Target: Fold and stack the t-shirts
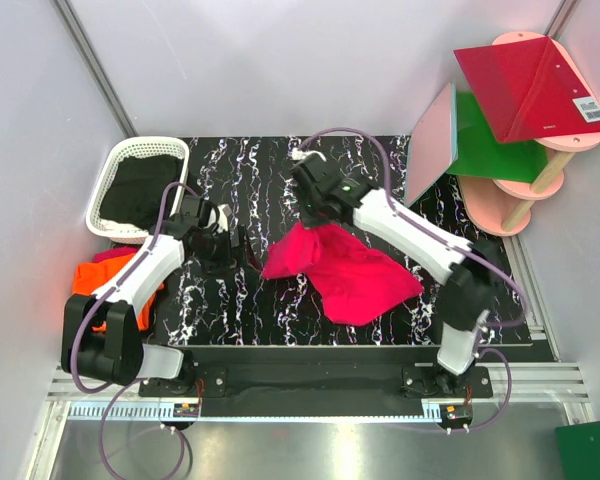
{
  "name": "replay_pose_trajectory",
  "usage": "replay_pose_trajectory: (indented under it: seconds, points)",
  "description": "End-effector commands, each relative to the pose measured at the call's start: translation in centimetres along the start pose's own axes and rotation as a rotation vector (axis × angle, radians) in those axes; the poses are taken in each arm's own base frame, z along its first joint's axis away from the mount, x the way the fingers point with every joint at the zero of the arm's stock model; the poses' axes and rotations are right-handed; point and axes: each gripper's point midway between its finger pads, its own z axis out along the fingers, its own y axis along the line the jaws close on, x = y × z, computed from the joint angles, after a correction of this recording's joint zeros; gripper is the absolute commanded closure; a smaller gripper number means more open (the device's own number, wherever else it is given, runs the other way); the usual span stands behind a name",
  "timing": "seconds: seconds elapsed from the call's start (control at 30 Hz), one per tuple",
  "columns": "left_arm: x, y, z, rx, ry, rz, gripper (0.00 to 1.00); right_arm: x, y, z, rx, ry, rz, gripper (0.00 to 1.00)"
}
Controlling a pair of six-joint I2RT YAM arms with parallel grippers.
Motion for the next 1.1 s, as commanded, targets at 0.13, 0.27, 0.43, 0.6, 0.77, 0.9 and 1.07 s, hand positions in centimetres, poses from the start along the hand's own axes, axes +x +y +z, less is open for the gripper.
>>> replay_pose_trajectory:
  seconds: [0.13, 0.27, 0.43, 0.6, 0.77, 0.9, 1.07]
  points:
    - [-1.7, -4.8, -3.2, 0.141, -0.097, 0.130, 0.01, -6.7, 3.5, 9.0, 0.009, -0.128, -0.088, 0.75]
    - [-1.9, -6.4, -3.3, 0.146, -0.111, 0.179, 0.01, -8.4, 3.8, 8.1, 0.013, -0.175, -0.041, 0.55]
    - [-2.5, -8.0, -1.1, 0.066, -0.109, 0.277, 0.01, -8.1, 0.8, 4.8, 0.116, -0.219, -0.043, 0.41]
    - [-3.5, -9.2, 4.1, -0.094, -0.058, 0.418, 0.01, -7.3, -2.6, -0.4, 0.199, -0.278, -0.014, 0.34]
    - [-4.0, -11.5, 8.2, -0.169, 0.006, 0.540, 0.01, -4.8, -6.3, -4.5, 0.289, -0.318, 0.039, 0.24]
    - [-4.6, -12.1, 9.7, -0.253, 0.010, 0.586, 0.01, -2.4, -8.3, -5.8, 0.325, -0.316, 0.072, 0.22]
    - [-5.6, -10.2, 11.4, -0.397, 0.011, 0.572, 0.34, -0.8, -9.2, -7.0, 0.323, -0.319, 0.114, 0.21]
